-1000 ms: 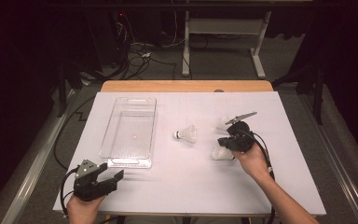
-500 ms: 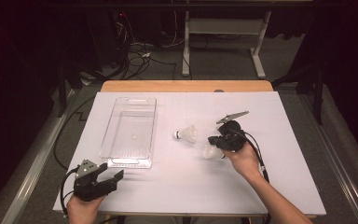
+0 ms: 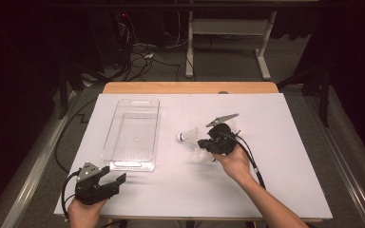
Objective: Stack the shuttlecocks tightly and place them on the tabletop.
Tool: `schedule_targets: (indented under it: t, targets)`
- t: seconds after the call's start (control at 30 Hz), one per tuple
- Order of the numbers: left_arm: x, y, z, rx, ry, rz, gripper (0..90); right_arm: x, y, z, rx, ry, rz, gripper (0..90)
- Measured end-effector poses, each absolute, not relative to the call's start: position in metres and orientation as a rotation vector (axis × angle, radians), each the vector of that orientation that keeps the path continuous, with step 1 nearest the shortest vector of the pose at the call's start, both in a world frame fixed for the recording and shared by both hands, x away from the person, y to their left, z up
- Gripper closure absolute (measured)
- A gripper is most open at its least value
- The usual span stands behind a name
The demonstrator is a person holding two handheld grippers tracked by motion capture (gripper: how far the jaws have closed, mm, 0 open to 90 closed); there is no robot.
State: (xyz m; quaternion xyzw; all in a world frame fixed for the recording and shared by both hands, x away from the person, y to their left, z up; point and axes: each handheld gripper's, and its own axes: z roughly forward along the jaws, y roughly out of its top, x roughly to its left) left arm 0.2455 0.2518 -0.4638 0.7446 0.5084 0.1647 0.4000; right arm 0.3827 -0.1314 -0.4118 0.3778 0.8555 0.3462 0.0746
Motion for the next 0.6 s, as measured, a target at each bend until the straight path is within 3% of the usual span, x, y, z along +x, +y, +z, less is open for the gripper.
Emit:
schedule_targets:
  t: [0.6]
  targets:
    - [0.246,0.252,-0.464,1.882,1.284,0.411,30.6,0.383,-0.099,-0.422,1.079,2.61,1.063,87.8]
